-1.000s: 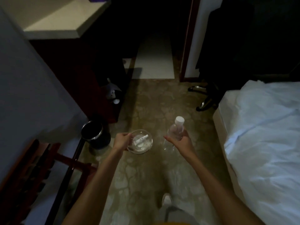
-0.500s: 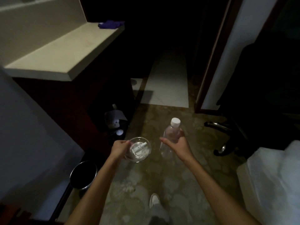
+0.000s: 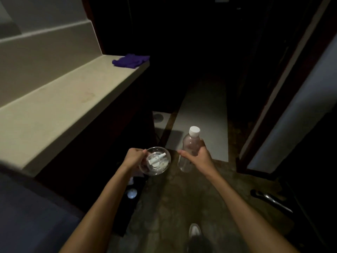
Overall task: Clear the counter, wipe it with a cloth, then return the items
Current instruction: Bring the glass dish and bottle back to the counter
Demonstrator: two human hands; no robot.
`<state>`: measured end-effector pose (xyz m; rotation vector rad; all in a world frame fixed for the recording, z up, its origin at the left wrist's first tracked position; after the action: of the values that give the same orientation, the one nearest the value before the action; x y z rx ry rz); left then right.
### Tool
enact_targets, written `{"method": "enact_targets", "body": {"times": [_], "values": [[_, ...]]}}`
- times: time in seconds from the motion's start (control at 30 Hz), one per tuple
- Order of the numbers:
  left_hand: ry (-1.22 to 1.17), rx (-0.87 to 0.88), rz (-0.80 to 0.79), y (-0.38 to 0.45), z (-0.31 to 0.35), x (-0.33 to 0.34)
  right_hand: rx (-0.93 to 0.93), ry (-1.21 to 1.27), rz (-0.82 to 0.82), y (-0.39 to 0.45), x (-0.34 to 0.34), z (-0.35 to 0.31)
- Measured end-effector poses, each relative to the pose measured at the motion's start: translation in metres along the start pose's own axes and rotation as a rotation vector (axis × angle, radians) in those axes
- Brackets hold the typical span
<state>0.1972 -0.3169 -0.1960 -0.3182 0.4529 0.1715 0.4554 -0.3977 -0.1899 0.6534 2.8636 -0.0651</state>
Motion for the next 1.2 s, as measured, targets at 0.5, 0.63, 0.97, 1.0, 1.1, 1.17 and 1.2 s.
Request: {"method": "enact_targets", "body": {"times": [0.5,0.63,0.97,1.0,1.1,1.17,1.2], "values": [[-0.088,0.030,0.359,0.243,0.234,-0.073,-0.331,0.137,-0.309,0.371,0.152,-0.178],[-0.142,-0.027,0.461,0.307,0.259,-0.128,-0.436,0.157,-0.423,0.433,0.233,-0.222],[-0.284,-0.236,0.744,0.419,0.270,-0.215,-0.461,0.198,-0.606,0.549,0.414,-0.307],[-0.293,-0.254,0.765,0.428,0.270,-0.218,-0.469,0.192,-0.633,0.557,0.429,-0.312],[-0.315,-0.309,0.863,0.459,0.267,-0.227,-0.482,0.183,-0.707,0.586,0.480,-0.326],[-0.320,-0.359,0.933,0.476,0.260,-0.233,-0.496,0.167,-0.748,0.601,0.512,-0.332],[-0.322,-0.386,0.964,0.484,0.258,-0.237,-0.490,0.158,-0.759,0.608,0.527,-0.335]]}}
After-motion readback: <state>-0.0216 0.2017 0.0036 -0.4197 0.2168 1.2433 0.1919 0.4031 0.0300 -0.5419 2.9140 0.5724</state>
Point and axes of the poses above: each hand's wrist, its own y-axis towards the middle knuckle, its own x-axis out of the palm, z = x × y, the point moved 2 cm from there along y, towards the middle knuckle, and after that the axes turned 13 degrees about z, right-handed, at the moved point
